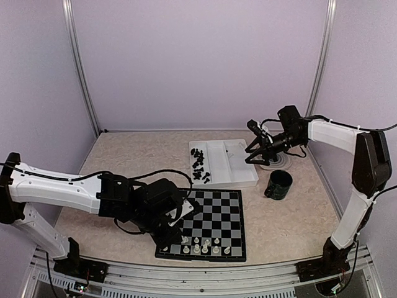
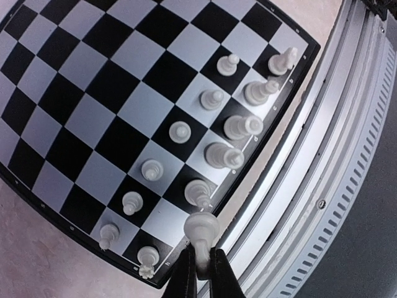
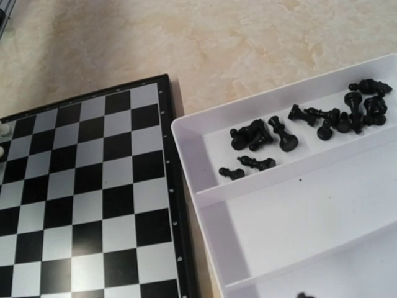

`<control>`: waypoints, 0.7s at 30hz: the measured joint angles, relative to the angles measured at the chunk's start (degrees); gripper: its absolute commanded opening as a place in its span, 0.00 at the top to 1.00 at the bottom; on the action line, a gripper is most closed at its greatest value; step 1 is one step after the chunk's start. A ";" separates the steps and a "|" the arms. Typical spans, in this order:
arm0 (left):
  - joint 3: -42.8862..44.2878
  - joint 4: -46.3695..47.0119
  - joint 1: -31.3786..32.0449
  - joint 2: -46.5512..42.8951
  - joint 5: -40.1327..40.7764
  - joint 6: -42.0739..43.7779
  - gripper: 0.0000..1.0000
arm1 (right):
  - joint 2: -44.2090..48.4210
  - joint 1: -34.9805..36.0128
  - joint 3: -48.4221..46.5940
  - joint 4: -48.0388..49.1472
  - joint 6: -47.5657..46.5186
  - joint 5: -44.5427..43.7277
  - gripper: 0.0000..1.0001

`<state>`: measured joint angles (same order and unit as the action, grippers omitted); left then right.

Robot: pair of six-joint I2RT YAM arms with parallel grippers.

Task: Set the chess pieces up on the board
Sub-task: Place the knight at b1.

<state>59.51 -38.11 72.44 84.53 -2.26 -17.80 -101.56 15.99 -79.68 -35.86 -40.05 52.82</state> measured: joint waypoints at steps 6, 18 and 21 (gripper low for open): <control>-0.98 -1.18 2.34 0.94 0.81 -1.20 1.00 | -0.17 0.00 -0.09 -0.68 -0.28 -0.09 0.06; -3.02 -1.84 2.78 4.09 3.23 -1.68 1.00 | -0.26 0.00 -0.11 -1.03 -0.92 -0.15 0.01; -3.02 -1.81 2.78 4.63 3.82 -1.68 1.00 | -0.28 0.00 -0.11 -1.03 -0.98 -0.15 0.01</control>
<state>56.49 -39.92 75.22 89.17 1.56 -19.49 -101.84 15.99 -79.79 -36.88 -41.04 52.66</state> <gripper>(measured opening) 0.058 0.991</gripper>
